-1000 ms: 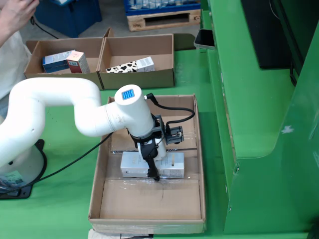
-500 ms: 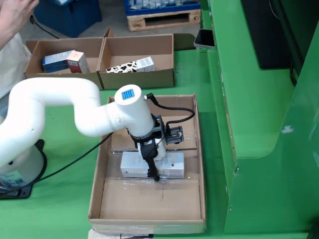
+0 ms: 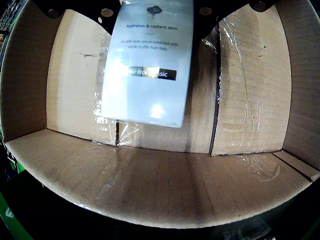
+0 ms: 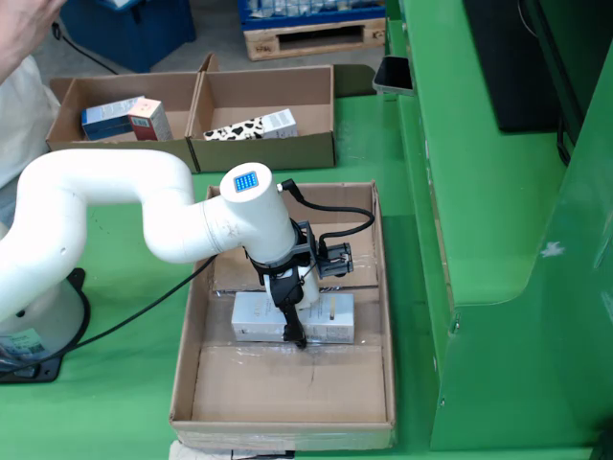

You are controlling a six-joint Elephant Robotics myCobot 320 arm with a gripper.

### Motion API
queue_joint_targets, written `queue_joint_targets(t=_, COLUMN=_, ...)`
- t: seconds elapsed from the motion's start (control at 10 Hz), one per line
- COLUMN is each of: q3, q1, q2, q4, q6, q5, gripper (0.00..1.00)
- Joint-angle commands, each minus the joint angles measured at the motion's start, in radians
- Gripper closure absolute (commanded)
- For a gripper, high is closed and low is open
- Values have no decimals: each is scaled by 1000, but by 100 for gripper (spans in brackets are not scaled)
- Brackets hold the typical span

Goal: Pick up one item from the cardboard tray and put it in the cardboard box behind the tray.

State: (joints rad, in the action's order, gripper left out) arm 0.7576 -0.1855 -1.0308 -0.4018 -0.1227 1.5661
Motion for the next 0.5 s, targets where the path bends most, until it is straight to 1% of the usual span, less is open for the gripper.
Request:
queue_joint_targets(t=0.0, q3=34, q1=-5, q2=63, q4=-25, q6=-4, q5=-1, gripper=100)
queue_joint_targets(t=0.1, q3=91, q1=-10, q2=107, q4=-39, q6=-10, q5=-5, gripper=100)
queue_joint_targets(t=0.2, q3=91, q1=-10, q2=107, q4=-39, q6=-10, q5=-5, gripper=100)
queue_joint_targets(t=0.4, q3=139, q1=-12, q2=186, q4=-26, q6=-18, q5=0, gripper=100)
